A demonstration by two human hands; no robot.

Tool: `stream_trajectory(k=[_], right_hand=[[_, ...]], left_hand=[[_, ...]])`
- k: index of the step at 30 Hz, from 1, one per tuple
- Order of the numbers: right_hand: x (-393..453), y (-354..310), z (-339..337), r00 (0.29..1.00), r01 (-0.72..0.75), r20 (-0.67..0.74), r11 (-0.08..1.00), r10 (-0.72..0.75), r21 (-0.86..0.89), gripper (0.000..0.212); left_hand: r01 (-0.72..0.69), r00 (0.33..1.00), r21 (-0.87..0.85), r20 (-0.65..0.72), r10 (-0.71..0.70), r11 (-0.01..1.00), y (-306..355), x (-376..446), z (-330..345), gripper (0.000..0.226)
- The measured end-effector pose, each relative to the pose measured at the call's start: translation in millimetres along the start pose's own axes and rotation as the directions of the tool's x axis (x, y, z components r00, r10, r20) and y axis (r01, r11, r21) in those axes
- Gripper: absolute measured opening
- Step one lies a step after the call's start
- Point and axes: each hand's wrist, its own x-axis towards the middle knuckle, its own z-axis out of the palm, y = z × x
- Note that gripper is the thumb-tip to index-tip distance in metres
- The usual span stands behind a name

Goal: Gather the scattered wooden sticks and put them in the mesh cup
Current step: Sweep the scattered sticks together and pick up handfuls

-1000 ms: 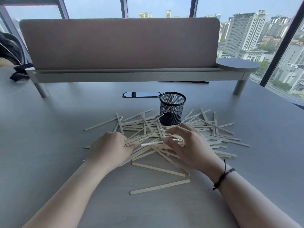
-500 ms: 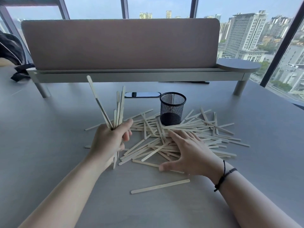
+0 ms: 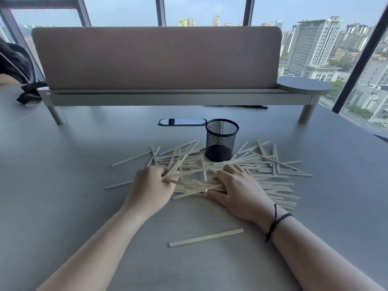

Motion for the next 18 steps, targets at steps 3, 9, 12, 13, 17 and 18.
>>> stream_trajectory(k=[3,9,12,13,17,18], right_hand=[[2.6,-1.0,0.3,1.000,-0.003,0.002,0.998,0.003,-0.055,0.053],[0.6,-4.8,-4.9,0.999,0.042,-0.004,0.997,-0.042,-0.069,0.051],[-0.2,-2.9,-4.5,0.995,0.070,-0.062,0.995,-0.074,-0.064,0.052],[-0.4,-1.8,-4.6,0.993,0.073,-0.089,0.995,-0.079,-0.072,0.055],[-0.9,1.5,-7.7,0.983,0.004,-0.183,0.997,-0.018,-0.073,0.063],[-0.7,2.2,-8.6,0.976,-0.012,-0.220,0.997,-0.004,-0.075,0.065]], left_hand=[[0.037,0.999,-0.014,0.012,-0.037,0.999,-1.1,0.3,0.2,0.044],[0.331,0.944,-0.329,0.125,-0.307,0.884,4.7,1.2,-2.9,0.051],[0.423,0.906,-0.410,0.205,-0.370,0.809,3.2,2.5,-3.4,0.049],[0.440,0.897,-0.411,0.230,-0.376,0.798,2.7,3.4,-2.9,0.048],[0.456,0.888,-0.431,0.283,-0.363,0.779,5.9,4.2,-2.6,0.040],[0.450,0.891,-0.442,0.282,-0.356,0.776,5.7,4.1,-2.1,0.036]])
